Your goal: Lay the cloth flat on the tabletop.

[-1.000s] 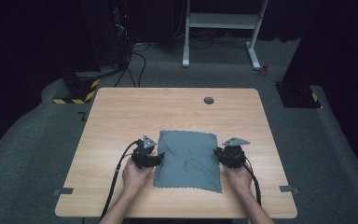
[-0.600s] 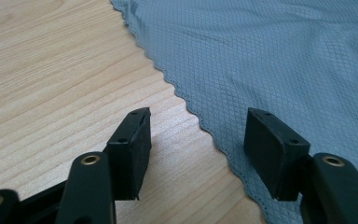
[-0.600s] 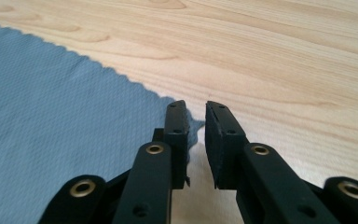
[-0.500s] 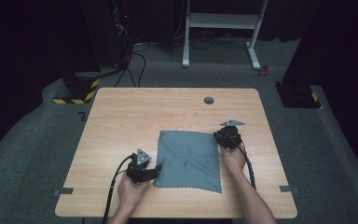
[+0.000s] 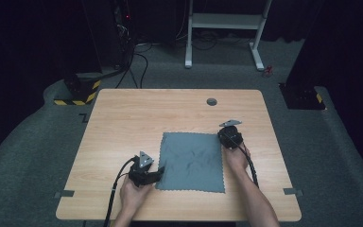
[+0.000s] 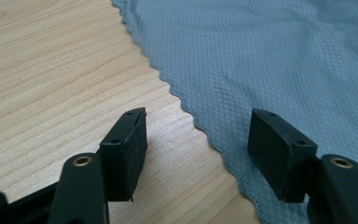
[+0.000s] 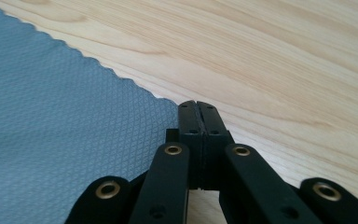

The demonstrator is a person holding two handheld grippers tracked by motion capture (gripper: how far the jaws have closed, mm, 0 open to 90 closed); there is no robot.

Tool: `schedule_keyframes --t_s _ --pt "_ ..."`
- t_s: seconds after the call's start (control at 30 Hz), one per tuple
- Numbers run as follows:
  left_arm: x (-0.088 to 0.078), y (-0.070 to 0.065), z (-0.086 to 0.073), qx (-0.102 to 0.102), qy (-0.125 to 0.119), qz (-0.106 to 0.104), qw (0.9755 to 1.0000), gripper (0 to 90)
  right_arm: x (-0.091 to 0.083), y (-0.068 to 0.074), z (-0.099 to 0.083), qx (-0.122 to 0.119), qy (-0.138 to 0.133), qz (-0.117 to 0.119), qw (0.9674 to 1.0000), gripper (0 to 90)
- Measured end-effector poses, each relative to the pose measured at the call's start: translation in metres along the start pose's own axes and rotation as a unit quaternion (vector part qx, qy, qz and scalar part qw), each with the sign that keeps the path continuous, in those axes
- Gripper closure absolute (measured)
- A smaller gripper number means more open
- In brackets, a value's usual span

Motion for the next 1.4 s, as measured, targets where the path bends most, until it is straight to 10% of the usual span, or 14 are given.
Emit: schedule_keyframes --t_s 0.27,0.47,0.67,1.4 --pt "-0.005 -0.008 -0.005 0.001 -0.003 -0.016 0.9999 38.6 -0.015 -0.005 -0.002 0.037 -0.012 0.015 0.9991 73.7" --pt "-0.010 -0.023 -0.011 0.032 0.015 -0.022 0.9991 39.6 -0.091 0.032 -0.057 -0.047 -0.042 0.106 0.9924 75.3" --pt "-0.010 -0.023 -0.012 0.025 0.013 -0.025 0.9993 39.7 -0.118 0.046 -0.101 -0.071 -0.044 0.128 0.9882 75.3" --pt "-0.023 -0.041 -0.024 0.022 0.029 -0.041 0.9985 36.1 -0.138 0.039 -0.126 -0.095 -0.048 0.128 0.9861 70.8"
Point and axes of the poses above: each handheld gripper's, and its own axes: x roughly forward along the jaws, z roughly out of its top, y roughly to its left, the point moved 5 cm from there along x, roughly forward along the jaws, and after that the axes turned 14 degrees about -z, right-handed, at the moved point
